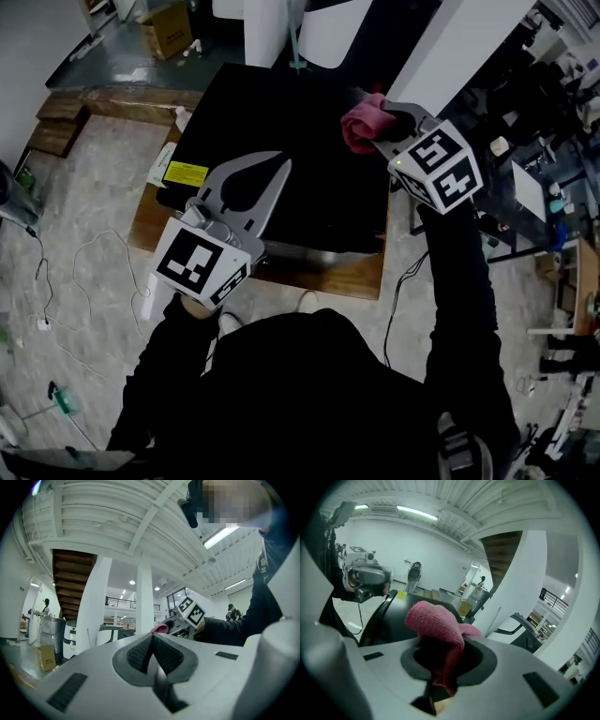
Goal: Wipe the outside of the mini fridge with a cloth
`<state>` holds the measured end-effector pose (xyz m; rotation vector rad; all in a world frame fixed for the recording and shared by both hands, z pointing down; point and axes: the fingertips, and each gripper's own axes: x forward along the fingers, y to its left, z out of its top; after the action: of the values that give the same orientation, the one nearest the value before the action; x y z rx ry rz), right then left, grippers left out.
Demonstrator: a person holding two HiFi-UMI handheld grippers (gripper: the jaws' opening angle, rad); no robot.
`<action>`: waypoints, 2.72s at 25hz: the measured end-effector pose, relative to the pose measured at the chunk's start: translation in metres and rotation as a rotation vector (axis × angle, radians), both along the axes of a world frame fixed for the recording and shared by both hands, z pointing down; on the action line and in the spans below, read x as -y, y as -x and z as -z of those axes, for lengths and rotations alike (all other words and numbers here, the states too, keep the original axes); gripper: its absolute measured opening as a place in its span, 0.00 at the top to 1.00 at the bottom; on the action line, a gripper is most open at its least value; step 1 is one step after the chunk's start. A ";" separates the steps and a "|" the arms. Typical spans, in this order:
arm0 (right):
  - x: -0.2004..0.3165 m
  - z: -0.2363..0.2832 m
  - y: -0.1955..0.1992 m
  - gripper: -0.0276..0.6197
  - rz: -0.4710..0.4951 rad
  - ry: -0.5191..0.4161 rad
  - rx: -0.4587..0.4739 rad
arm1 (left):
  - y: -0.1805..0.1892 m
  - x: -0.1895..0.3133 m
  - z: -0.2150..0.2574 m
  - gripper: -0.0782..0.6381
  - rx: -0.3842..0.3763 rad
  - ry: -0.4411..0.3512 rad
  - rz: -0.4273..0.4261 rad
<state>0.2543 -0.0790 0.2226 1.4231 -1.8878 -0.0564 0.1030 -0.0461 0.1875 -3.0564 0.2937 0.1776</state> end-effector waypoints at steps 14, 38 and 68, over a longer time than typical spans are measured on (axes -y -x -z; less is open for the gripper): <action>0.007 -0.037 0.251 0.83 0.107 0.107 0.035 | 0.147 0.043 -0.011 0.89 0.008 -0.023 -0.060; 0.146 -0.099 0.253 0.83 0.170 0.330 0.170 | 0.153 0.153 -0.031 0.89 0.044 -0.002 -0.001; 0.361 -0.099 0.081 0.83 -0.181 0.187 0.067 | 0.110 0.290 -0.057 0.89 0.110 0.012 -0.094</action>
<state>0.1734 -0.4403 0.3215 1.4750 -1.7587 0.2521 -0.0074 -0.3365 0.2446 -3.0796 0.1460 0.0116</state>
